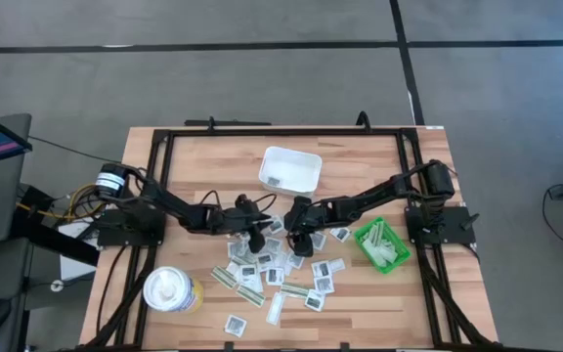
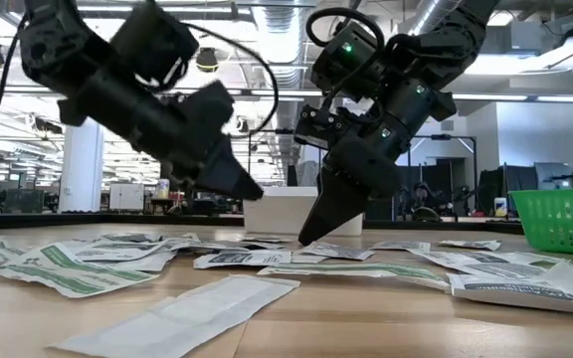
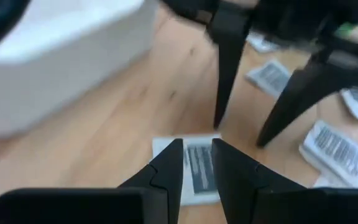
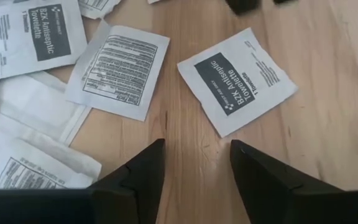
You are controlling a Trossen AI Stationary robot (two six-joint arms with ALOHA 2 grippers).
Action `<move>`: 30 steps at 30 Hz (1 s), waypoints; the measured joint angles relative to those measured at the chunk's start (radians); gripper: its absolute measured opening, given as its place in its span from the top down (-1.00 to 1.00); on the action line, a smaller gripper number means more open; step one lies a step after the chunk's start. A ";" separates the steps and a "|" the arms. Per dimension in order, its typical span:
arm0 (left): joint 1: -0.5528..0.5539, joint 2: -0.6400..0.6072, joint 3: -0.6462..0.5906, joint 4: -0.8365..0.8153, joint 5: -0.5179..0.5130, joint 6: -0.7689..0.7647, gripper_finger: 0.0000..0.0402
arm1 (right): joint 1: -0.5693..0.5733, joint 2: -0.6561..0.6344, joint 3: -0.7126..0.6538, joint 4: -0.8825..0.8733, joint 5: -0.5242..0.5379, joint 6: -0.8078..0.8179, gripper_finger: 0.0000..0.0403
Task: Pick & Place First Aid Supplies
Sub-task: Put the towelette pack into the white bin
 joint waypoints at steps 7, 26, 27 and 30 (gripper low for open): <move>0.065 0.087 0.000 0.000 0.078 -0.094 0.53 | 0.001 0.000 -0.001 0.001 0.000 0.000 0.19; 0.076 0.125 0.002 0.014 0.139 -0.114 0.66 | -0.005 0.002 -0.002 0.051 -0.001 -0.020 0.27; 0.076 0.125 0.002 0.014 0.140 -0.114 0.76 | -0.007 0.002 -0.002 0.051 -0.001 -0.032 0.27; 0.073 0.122 0.003 0.013 0.157 -0.117 0.95 | -0.009 0.002 -0.002 0.055 0.000 -0.057 0.27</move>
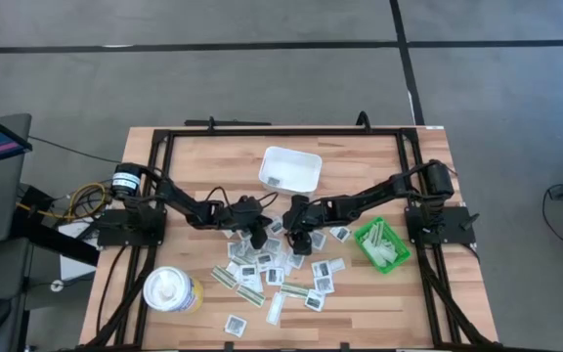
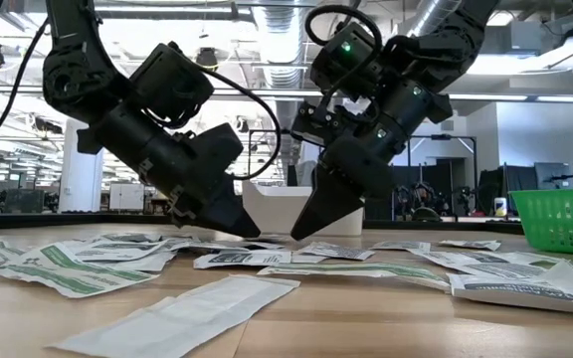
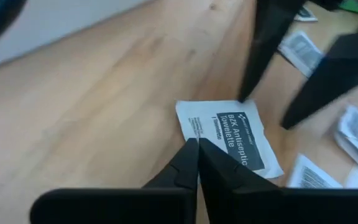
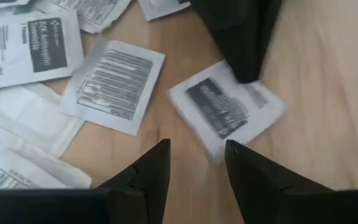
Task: Pick & Place First Aid Supplies
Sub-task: Put the towelette pack into the white bin
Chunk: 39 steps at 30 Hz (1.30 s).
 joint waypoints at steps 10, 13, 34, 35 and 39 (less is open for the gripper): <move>-0.032 -0.050 -0.006 0.006 -0.002 0.114 0.98 | 0.001 0.000 0.000 -0.012 0.000 -0.004 0.27; -0.036 -0.102 -0.004 0.000 -0.011 0.139 0.98 | 0.002 0.000 0.000 -0.018 0.001 0.024 0.27; 0.018 -0.197 0.000 0.101 -0.284 0.510 0.98 | 0.008 -0.002 0.002 -0.050 0.003 0.135 0.27; 0.043 -0.205 0.001 0.101 -0.297 0.526 0.98 | 0.008 -0.002 0.002 -0.049 0.003 0.135 0.27; 0.165 -0.221 0.011 0.115 -0.304 0.524 0.96 | 0.008 -0.002 0.002 -0.048 0.003 0.135 0.27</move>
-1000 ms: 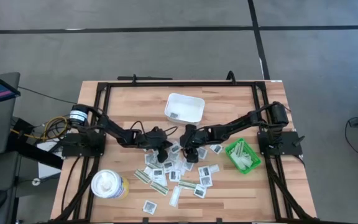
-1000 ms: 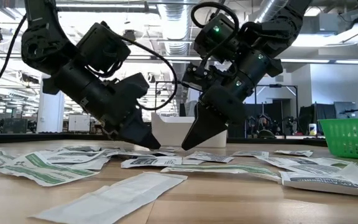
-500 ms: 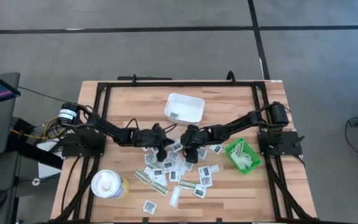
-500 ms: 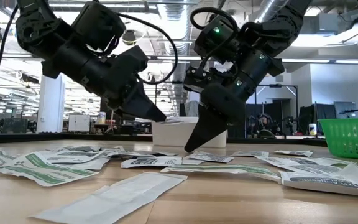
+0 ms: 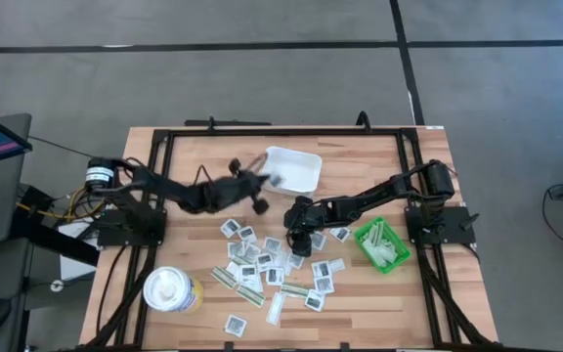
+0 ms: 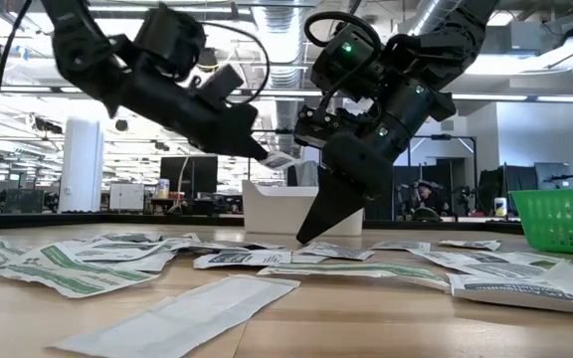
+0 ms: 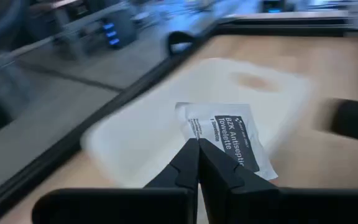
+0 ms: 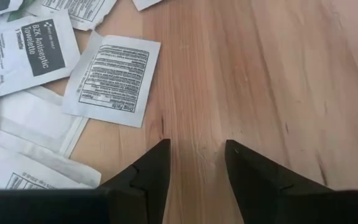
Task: Pick & Place First Aid Supplies
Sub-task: Put the towelette pack into the white bin
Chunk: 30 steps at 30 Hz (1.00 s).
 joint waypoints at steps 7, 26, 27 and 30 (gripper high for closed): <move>0.135 0.003 -0.001 -0.013 0.222 -0.129 0.87 | 0.000 0.000 0.000 0.000 0.000 0.000 0.27; -0.085 -0.108 -0.010 -0.032 0.493 -0.244 0.54 | 0.000 0.000 0.000 0.001 0.000 -0.008 0.27; -0.117 -0.108 -0.015 -0.059 0.494 -0.252 0.54 | 0.000 0.000 -0.001 0.003 -0.001 -0.008 0.27; -0.207 -0.099 -0.036 -0.169 0.488 -0.268 0.54 | -0.006 0.001 -0.002 0.012 -0.001 -0.011 0.27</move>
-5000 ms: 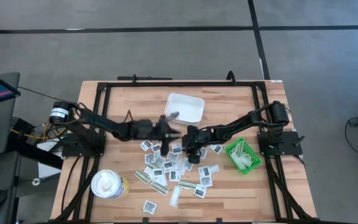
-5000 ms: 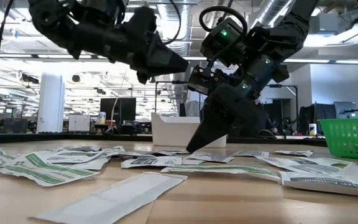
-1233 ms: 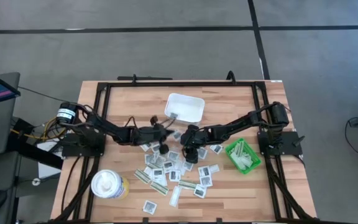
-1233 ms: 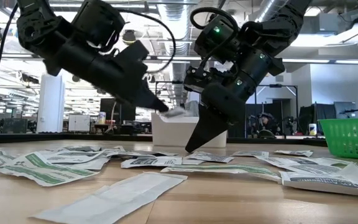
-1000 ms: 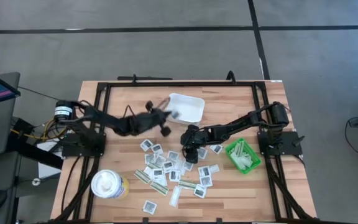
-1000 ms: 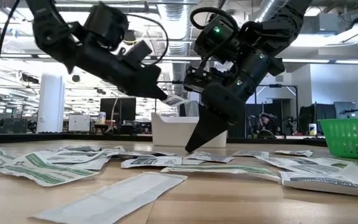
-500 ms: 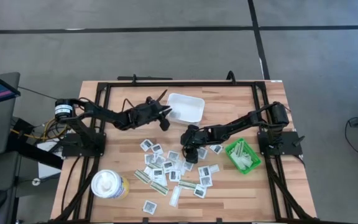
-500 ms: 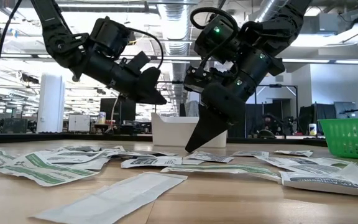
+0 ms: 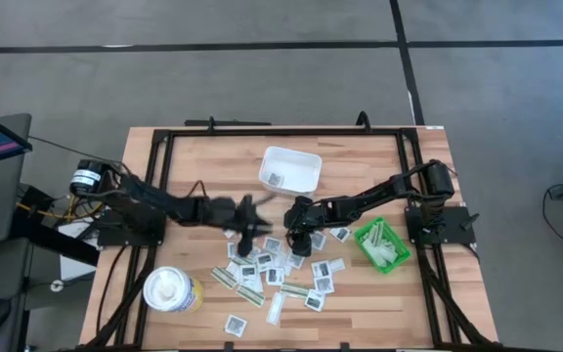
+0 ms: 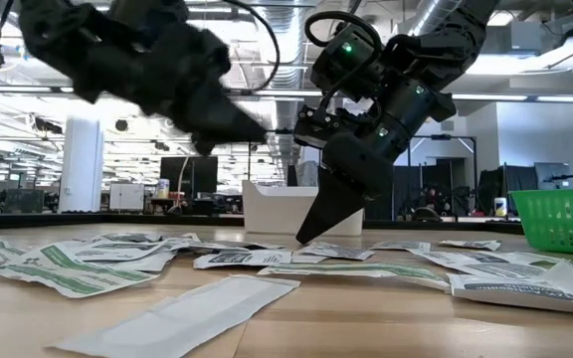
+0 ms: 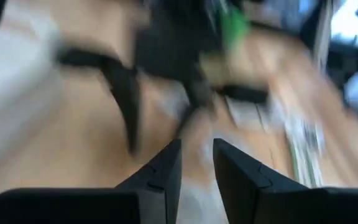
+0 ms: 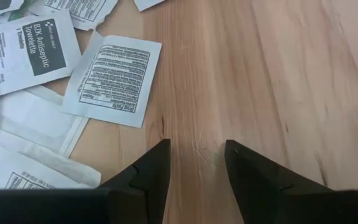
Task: Pick & Place First Aid Supplies
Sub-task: Put the towelette pack into the white bin
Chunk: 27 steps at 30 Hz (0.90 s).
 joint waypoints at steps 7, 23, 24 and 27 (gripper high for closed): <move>-0.119 0.000 -0.089 -0.088 -0.247 0.024 0.54 | -0.019 0.002 -0.001 0.061 -0.004 -0.052 0.27; -0.035 0.000 -0.201 -0.102 -0.279 -0.127 0.46 | -0.051 0.002 -0.001 0.095 -0.003 -0.052 0.27; -0.035 0.000 -0.201 -0.099 -0.279 -0.126 0.45 | -0.051 0.002 -0.001 0.094 -0.003 -0.051 0.27; -0.035 0.000 -0.201 -0.088 -0.255 -0.126 0.42 | -0.051 0.002 0.000 0.088 -0.002 -0.050 0.27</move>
